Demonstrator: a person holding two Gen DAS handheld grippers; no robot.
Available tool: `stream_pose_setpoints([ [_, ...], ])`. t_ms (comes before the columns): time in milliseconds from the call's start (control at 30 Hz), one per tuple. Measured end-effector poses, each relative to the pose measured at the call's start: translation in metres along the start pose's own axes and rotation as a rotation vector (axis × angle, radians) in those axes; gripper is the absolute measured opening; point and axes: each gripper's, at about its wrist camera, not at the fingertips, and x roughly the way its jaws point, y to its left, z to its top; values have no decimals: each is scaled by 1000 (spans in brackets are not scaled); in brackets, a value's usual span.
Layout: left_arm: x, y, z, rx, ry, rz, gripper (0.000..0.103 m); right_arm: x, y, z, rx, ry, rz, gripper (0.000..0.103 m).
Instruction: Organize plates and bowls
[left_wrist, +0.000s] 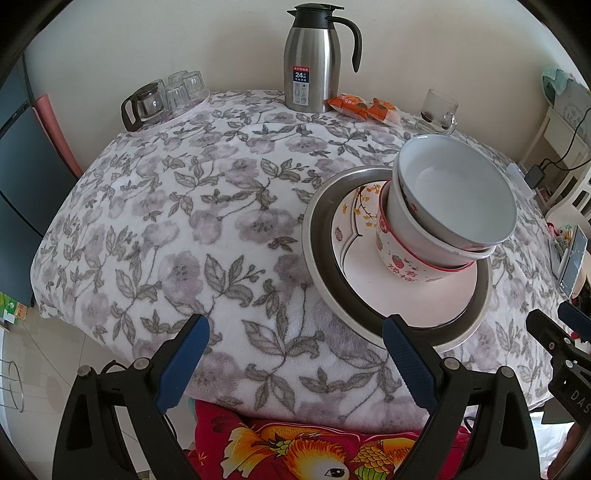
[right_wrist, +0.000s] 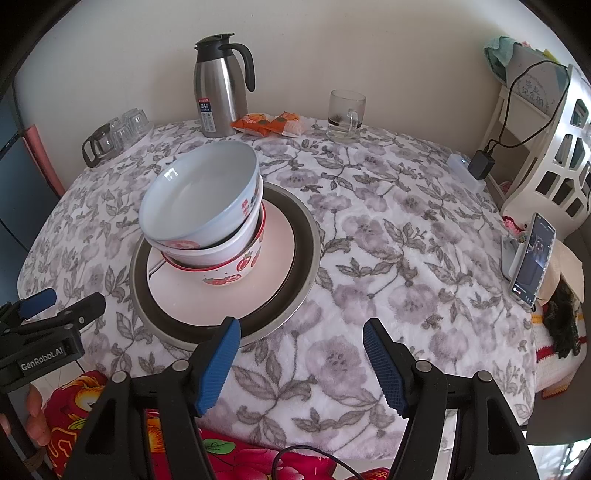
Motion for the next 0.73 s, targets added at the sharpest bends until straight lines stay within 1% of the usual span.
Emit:
stream_pose_setpoints([
  [133,1,1,0,-9,3,-5,95,0,0,0,0,0,1,73],
  [300,0,-1,0,-3,6,13,95,0,0,-1,1,0,5,73],
  [633,-5,2,0,-16,-23,25,95,4,-3,1,11,8,23,73],
  [733,-3,3,1,-19,-14,23,95,4,-4,1,13,7,24,73],
])
